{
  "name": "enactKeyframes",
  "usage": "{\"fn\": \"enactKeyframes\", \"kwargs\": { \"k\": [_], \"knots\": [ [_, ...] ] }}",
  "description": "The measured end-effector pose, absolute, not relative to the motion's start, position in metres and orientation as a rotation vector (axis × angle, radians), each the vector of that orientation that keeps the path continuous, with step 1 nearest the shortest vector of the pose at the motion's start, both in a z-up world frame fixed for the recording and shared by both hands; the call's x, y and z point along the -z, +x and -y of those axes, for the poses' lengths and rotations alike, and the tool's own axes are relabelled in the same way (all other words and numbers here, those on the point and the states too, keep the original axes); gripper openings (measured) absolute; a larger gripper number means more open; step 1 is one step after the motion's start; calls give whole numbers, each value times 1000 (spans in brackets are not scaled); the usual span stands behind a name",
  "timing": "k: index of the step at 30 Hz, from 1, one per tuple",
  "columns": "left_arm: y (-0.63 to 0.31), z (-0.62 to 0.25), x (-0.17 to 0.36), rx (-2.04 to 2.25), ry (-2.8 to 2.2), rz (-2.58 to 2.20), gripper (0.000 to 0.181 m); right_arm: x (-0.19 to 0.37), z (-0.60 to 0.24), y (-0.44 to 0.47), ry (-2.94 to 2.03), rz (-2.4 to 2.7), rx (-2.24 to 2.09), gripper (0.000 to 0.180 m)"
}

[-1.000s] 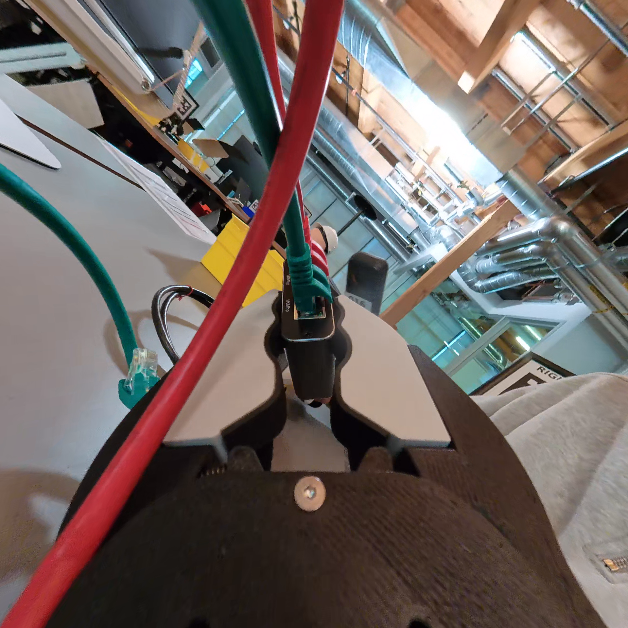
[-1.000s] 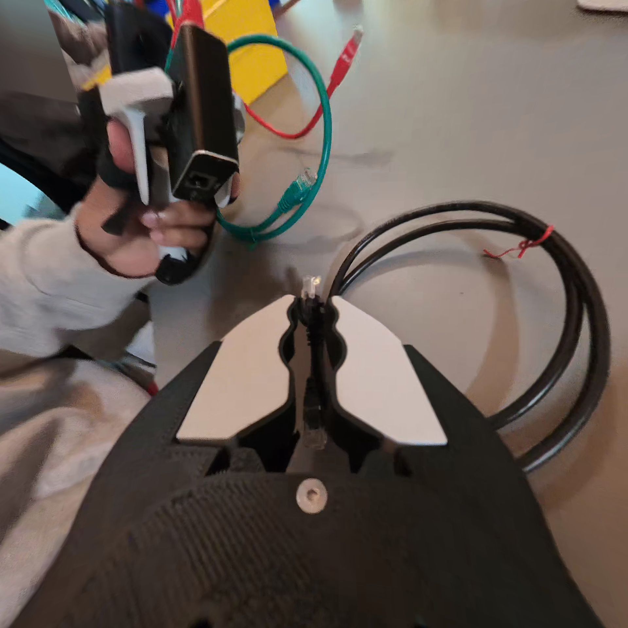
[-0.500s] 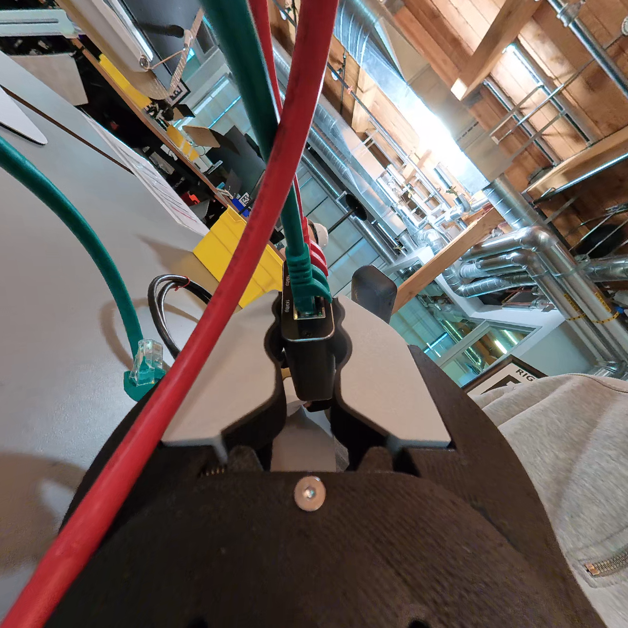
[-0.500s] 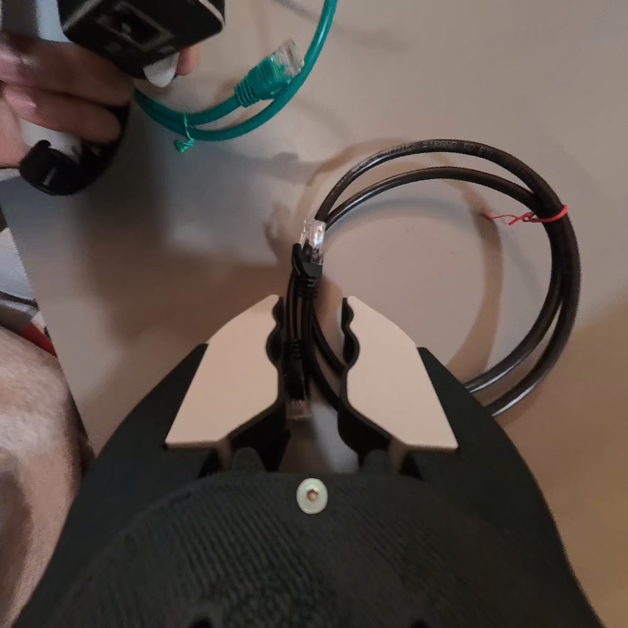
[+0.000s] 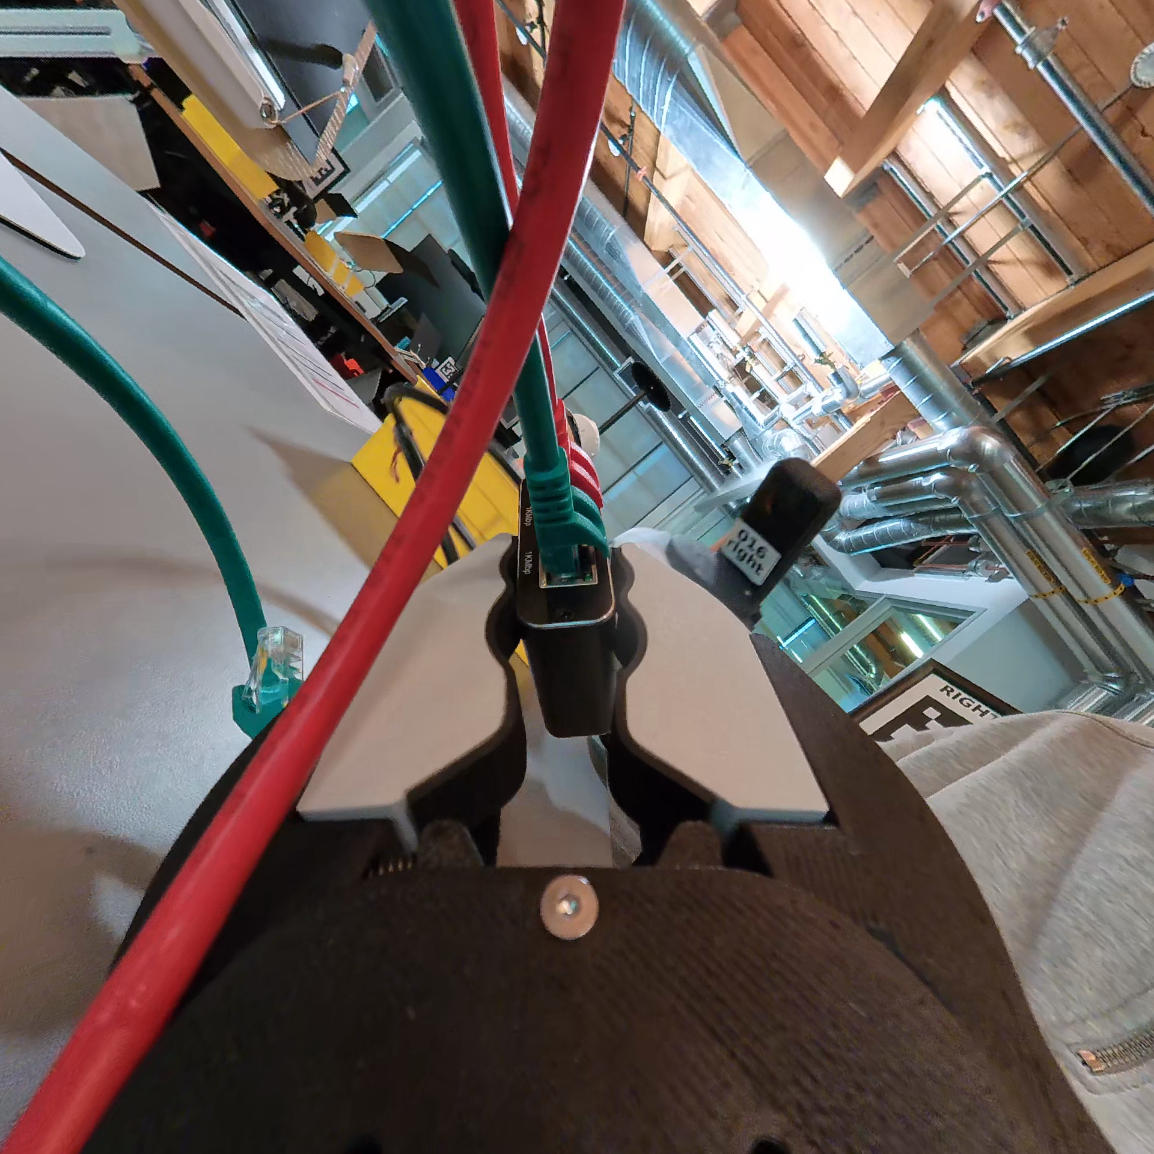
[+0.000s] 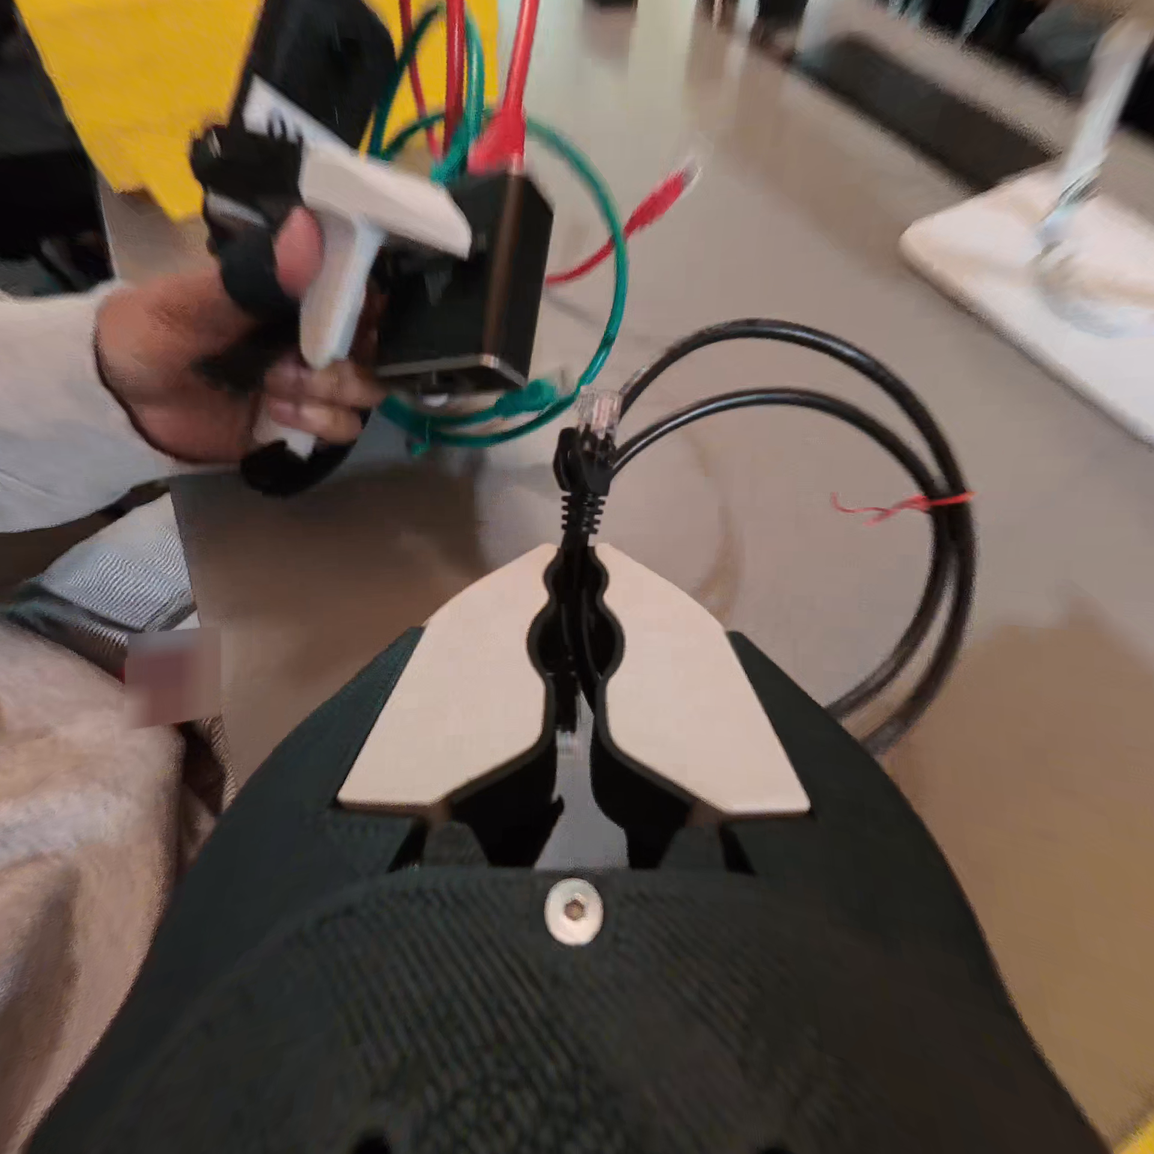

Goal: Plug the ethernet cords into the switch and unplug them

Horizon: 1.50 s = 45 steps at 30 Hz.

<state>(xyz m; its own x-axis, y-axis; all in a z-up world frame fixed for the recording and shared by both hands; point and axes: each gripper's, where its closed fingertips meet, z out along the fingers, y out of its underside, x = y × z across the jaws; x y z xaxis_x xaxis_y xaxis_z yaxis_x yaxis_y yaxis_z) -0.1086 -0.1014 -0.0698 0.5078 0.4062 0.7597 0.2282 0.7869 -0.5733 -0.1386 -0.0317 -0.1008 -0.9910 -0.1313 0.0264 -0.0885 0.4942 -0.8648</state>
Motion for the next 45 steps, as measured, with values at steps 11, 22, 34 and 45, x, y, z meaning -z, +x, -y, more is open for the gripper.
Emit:
{"fn": "enactKeyframes", "kwargs": {
  "k": [11,22,34,45],
  "knots": [
    [-110,100,71,-113,-689,1057,26,-38,-40,-218,-20,-2705,2060,5],
    [-109,96,70,-88,-656,1055,26,-5,-176,-285,604,-2869,2090,5],
    [-111,92,71,-64,-661,1051,26,113,-191,-311,870,-2981,1446,5],
    [-110,90,71,-50,-665,1048,26,130,-180,-311,824,-2908,1447,27]
  ]
}}
